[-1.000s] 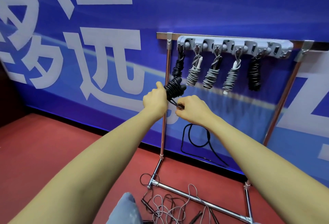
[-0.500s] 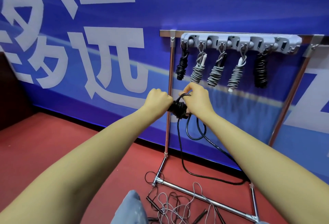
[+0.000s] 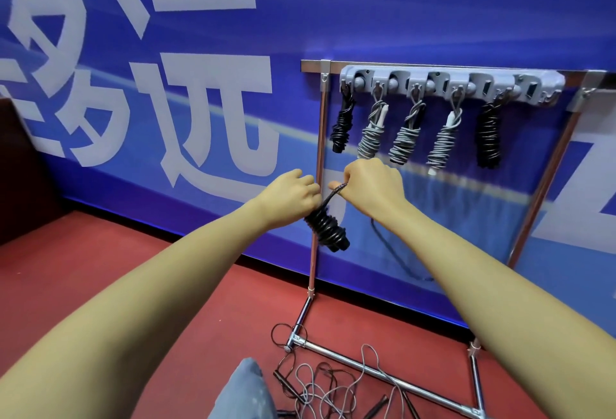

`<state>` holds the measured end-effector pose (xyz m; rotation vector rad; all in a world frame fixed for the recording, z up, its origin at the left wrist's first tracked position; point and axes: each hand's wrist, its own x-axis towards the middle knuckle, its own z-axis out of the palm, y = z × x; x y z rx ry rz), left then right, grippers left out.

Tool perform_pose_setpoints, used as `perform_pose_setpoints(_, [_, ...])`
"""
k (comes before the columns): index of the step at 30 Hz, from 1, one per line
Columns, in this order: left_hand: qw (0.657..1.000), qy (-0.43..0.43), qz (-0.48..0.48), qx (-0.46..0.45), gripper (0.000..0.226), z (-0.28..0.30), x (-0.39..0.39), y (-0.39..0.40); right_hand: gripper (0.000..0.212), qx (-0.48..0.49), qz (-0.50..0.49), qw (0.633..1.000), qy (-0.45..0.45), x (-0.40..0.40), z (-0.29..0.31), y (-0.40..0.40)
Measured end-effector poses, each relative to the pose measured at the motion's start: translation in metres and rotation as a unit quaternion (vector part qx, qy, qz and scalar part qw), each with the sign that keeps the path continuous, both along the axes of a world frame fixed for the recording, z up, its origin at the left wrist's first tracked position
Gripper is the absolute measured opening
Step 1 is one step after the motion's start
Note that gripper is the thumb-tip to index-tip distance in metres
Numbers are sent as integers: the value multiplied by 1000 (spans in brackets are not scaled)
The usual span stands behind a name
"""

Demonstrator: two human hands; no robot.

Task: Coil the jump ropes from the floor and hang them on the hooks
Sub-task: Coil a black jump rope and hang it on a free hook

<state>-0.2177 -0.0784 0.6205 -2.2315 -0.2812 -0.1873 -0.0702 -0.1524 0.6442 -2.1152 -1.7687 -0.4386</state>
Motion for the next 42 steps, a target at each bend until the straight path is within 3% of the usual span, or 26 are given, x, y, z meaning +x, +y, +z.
perform_pose_setpoints(4, [992,-67,-109,-16,28,2,-3,3,48,14,5,999,-35,6,-2,4])
perform_pose_setpoints(9, [939,-231,-143,-213,40,7,2,-12,45,33,9,998,-43,13,-2,4])
perform_pose_setpoints(12, [868,-325,-37,-374,54,18,10,-29,39,63,32,995,67,18,-6,-1])
perform_pose_setpoints(14, [790,-409,-33,-456,54,22,20,-37,29,115,50,985,116,17,-10,-1])
perform_pose_setpoints(16, [682,-512,-43,-521,48,27,31,-42,18,120,17,991,58,15,-10,2])
perform_pose_setpoints(17, [646,-541,-37,-537,44,30,36,-42,22,111,2,994,22,15,-10,4])
perform_pose_setpoints(22, [601,-588,49,-539,27,26,45,-26,25,146,61,986,-58,24,-16,5])
perform_pose_setpoints(25, [640,-568,113,-505,25,14,45,-14,62,134,77,983,-100,15,-9,-1])
perform_pose_setpoints(27, [666,-544,163,-483,25,8,44,-11,69,129,93,978,-132,12,-8,0])
perform_pose_setpoints(30, [712,-490,237,-444,28,7,43,-11,66,107,142,969,-171,10,-11,-5])
perform_pose_setpoints(33, [783,-401,299,-369,34,10,46,-11,62,94,156,961,-210,9,-14,-2])
perform_pose_setpoints(36, [848,-288,338,-289,30,13,44,-11,44,78,141,956,-245,10,-18,-6])
perform_pose_setpoints(42, [927,-121,287,-209,18,8,43,-21,34,98,104,963,-229,13,-22,-6])
